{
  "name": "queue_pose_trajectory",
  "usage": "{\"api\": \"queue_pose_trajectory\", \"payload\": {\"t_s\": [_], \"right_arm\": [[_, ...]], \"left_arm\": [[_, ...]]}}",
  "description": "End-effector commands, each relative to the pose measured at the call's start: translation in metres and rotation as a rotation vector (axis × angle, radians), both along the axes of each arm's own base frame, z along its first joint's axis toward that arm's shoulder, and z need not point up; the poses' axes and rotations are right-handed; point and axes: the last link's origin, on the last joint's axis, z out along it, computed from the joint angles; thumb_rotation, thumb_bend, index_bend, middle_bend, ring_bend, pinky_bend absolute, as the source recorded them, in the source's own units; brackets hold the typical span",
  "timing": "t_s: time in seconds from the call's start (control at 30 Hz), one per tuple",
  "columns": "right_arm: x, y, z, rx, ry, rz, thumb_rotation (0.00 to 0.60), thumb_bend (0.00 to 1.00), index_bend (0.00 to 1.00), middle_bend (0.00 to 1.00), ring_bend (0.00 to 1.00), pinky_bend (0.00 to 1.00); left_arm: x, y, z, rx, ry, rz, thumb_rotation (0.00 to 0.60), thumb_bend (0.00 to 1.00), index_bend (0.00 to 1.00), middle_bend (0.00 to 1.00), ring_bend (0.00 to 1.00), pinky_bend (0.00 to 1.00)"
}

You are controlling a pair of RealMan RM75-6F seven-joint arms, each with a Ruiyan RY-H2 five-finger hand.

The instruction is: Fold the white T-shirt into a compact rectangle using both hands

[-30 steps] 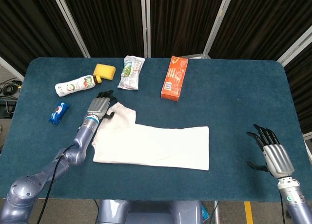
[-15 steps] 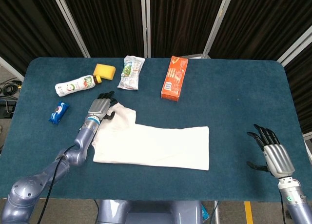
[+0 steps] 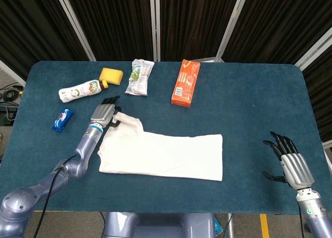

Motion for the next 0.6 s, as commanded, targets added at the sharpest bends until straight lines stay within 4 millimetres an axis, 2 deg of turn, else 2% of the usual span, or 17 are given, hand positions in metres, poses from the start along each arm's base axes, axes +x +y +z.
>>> {"api": "queue_pose_trajectory", "payload": {"t_s": [0.03, 0.33, 0.6], "right_arm": [[0.0, 0.0, 0.0, -0.001, -0.001, 0.001, 0.6, 0.02, 0.21, 0.0, 0.0, 0.0], [0.001, 0.001, 0.002, -0.005, -0.002, 0.005, 0.6, 0.02, 0.21, 0.0, 0.0, 0.0], [0.003, 0.002, 0.002, -0.002, -0.003, 0.011, 0.6, 0.02, 0.21, 0.0, 0.0, 0.0]], "left_arm": [[0.0, -0.001, 0.001, -0.001, -0.003, 0.0, 0.6, 0.47, 0.67, 0.0, 0.0, 0.0], [-0.001, -0.007, 0.004, -0.003, -0.011, -0.016, 0.6, 0.5, 0.69, 0.0, 0.0, 0.0], [-0.011, -0.028, 0.023, -0.029, -0.027, -0.092, 0.6, 0.49, 0.69, 0.0, 0.0, 0.0]]}}
